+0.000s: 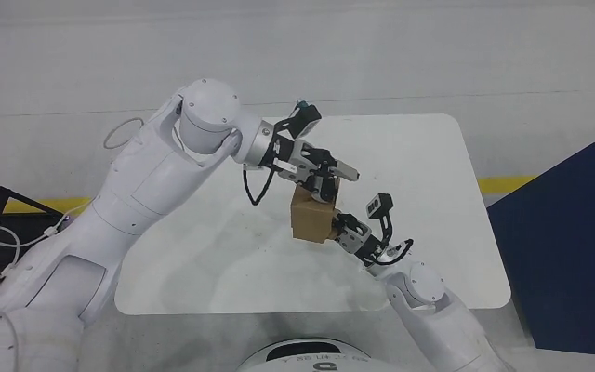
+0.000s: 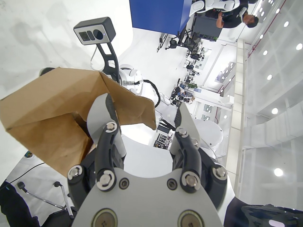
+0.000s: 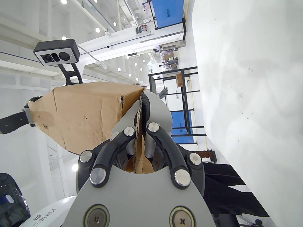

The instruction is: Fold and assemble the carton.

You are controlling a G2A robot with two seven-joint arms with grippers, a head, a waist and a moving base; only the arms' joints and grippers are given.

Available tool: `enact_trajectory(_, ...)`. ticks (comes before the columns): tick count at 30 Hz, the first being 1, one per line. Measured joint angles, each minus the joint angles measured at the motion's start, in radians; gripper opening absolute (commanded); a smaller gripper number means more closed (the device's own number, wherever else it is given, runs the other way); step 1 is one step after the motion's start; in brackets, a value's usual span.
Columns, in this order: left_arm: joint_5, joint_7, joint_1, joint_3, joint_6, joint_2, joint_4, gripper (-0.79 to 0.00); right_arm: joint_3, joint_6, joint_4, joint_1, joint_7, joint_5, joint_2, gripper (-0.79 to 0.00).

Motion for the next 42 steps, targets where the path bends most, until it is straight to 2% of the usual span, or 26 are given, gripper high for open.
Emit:
enact_trajectory(2, 0.008, -0.009, -0.006, 0.01, 0.003, -0.002, 0.004, -0.379, 0.0, -0.001, -0.002, -0.001, -0.001, -0.002, 0.0, -0.785)
enact_trajectory(12, 0.048, -0.047, -0.014, 0.028, 0.011, -0.001, 0.017, -0.456, 0.006, -0.016, -0.006, -0.02, 0.001, -0.003, 0.0, -0.785)
enact_trajectory(18, 0.104, -0.054, -0.012, 0.033, 0.006, 0.022, -0.001, -0.511, 0.008, -0.02, -0.007, -0.024, 0.005, -0.001, 0.0, -0.785)
enact_trajectory(23, 0.091, -0.046, 0.003, -0.004, 0.014, 0.051, -0.031, -0.582, 0.006, -0.012, -0.008, -0.019, 0.008, -0.005, -0.001, -0.785)
enact_trajectory(31, 0.097, -0.029, 0.033, -0.031, 0.031, 0.094, -0.09, -0.606, 0.0, 0.0, -0.01, -0.008, 0.011, -0.012, -0.002, -0.785)
enact_trajectory(38, 0.104, -0.02, 0.04, -0.029, 0.04, 0.123, -0.12, -0.56, 0.0, 0.001, -0.008, -0.008, 0.012, -0.013, -0.003, -0.785)
enact_trajectory(39, 0.108, -0.022, 0.04, -0.027, 0.038, 0.13, -0.122, -0.533, 0.0, 0.0, -0.008, -0.009, 0.012, -0.012, -0.003, -0.785)
enact_trajectory(41, 0.114, -0.023, 0.039, -0.026, 0.037, 0.142, -0.125, -0.422, 0.0, -0.003, -0.006, -0.01, 0.012, -0.012, -0.003, -0.785)
enact_trajectory(42, 0.115, -0.025, 0.038, -0.025, 0.035, 0.151, -0.126, -0.416, 0.0, -0.004, -0.004, -0.011, 0.012, -0.011, -0.003, -0.785)
